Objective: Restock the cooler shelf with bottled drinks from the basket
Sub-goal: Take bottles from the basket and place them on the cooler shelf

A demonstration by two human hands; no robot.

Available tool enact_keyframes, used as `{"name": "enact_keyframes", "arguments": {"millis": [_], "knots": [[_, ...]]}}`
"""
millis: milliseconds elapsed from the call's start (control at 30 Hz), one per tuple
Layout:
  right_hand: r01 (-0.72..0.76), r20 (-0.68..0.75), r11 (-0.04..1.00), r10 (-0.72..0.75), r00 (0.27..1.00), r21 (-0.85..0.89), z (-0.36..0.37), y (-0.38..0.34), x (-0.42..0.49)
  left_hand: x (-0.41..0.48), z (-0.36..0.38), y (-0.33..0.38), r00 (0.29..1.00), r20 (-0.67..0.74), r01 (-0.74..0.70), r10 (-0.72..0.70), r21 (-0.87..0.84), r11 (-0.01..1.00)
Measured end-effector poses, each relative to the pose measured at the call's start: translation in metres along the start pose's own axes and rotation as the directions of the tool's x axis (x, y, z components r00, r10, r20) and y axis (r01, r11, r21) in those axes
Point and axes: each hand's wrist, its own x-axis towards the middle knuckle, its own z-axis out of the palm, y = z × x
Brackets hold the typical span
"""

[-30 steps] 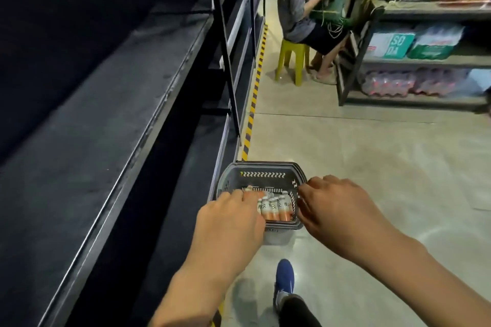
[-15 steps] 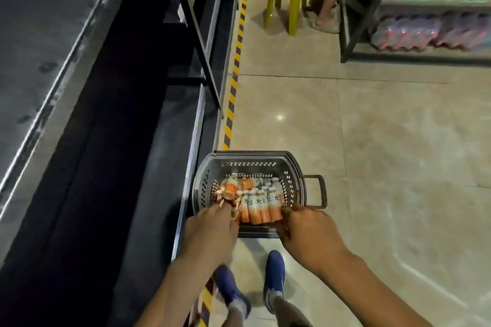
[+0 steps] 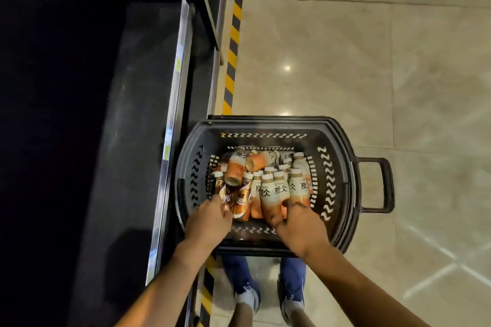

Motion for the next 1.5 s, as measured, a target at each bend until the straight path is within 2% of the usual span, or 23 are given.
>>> {"name": "enact_keyframes", "arguments": {"millis": [167,267,400,567,633,700,767,833,967,1067,1233,1300,1500], "knots": [[-0.151,0.039,0.977,0.146,0.988,0.153,0.081,0.021,0.107,0.104,0.079,-0.031,0.991,0.067,0.125,-0.115,-0.188,0.974],[-0.208,0.008,0.955,0.211,0.977,0.211,0.122,0.032,0.150,0.148,0.119,-0.039,0.966,0.063,0.258,-0.251,-0.296,0.919],[-0.255,-0.113,0.933,0.291,0.950,0.253,0.159,0.041,0.184,0.184,0.158,-0.046,0.913,0.001,0.395,-0.407,-0.239,0.887],[-0.285,-0.246,0.926,0.344,0.906,0.249,0.179,0.040,0.204,0.213,0.175,-0.068,0.881,-0.078,0.449,-0.467,-0.175,0.876],[-0.285,-0.283,0.921,0.357,0.890,0.266,0.182,0.038,0.207,0.215,0.177,-0.068,0.860,-0.068,0.471,-0.506,-0.277,0.837],[-0.270,-0.296,0.910,0.364,0.883,0.314,0.184,0.039,0.208,0.214,0.179,-0.065,0.818,-0.049,0.494,-0.573,-0.450,0.744],[-0.251,-0.285,0.899,0.361,0.888,0.359,0.183,0.043,0.208,0.208,0.178,-0.064,0.803,-0.022,0.494,-0.595,-0.534,0.686],[-0.238,-0.254,0.884,0.357,0.899,0.402,0.176,0.045,0.205,0.199,0.174,-0.062,0.818,-0.001,0.477,-0.575,-0.559,0.679],[-0.260,-0.093,0.836,0.344,0.934,0.483,0.154,0.048,0.190,0.171,0.148,-0.044,0.855,-0.002,0.415,-0.519,-0.598,0.686],[-0.252,-0.032,0.825,0.310,0.950,0.506,0.124,0.045,0.163,0.137,0.115,-0.018,0.911,0.018,0.329,-0.412,-0.631,0.702],[-0.187,-0.036,0.803,0.250,0.968,0.566,0.039,0.022,0.082,0.058,0.043,0.033,0.967,0.046,0.204,-0.252,-0.730,0.652],[-0.124,-0.071,0.805,0.201,0.977,0.581,0.001,0.010,0.044,0.022,0.013,0.054,0.976,0.060,0.178,-0.207,-0.765,0.619],[-0.029,-0.194,0.741,0.213,0.958,0.671,-0.108,-0.018,-0.077,-0.096,-0.089,0.117,0.997,0.007,0.054,-0.083,-0.815,0.578]]}}
